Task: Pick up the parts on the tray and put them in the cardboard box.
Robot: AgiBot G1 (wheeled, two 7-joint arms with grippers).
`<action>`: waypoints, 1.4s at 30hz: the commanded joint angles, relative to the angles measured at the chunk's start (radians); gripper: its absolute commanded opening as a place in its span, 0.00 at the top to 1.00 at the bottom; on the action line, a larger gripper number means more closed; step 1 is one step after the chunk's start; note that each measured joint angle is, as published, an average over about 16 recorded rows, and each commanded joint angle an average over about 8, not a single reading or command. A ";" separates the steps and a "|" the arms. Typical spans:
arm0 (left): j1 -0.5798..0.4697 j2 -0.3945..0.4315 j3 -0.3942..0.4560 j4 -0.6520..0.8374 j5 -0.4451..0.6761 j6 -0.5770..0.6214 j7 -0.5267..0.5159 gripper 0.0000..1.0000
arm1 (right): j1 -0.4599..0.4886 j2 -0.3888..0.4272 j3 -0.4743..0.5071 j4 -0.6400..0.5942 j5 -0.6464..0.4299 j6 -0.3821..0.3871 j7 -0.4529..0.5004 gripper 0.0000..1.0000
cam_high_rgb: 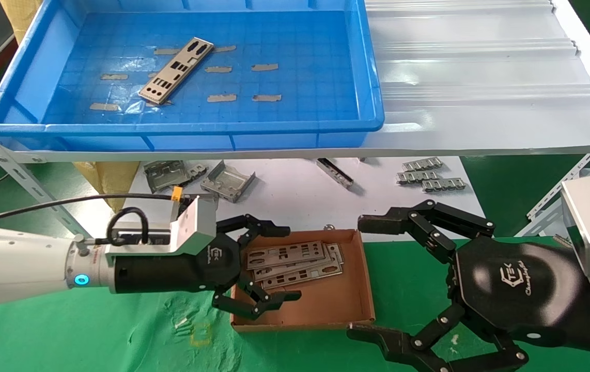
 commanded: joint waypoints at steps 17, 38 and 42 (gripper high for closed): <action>0.144 -0.174 -0.133 -0.358 -0.081 -0.025 -0.211 0.00 | 0.000 0.000 0.000 0.000 0.000 0.000 0.000 0.00; 0.316 -0.381 -0.293 -0.785 -0.177 -0.056 -0.464 0.00 | 0.000 0.000 0.000 0.000 0.000 0.000 0.000 0.00; 0.349 -0.421 -0.323 -0.866 -0.195 -0.062 -0.512 0.00 | 0.000 0.000 0.000 0.000 0.000 0.000 0.000 0.00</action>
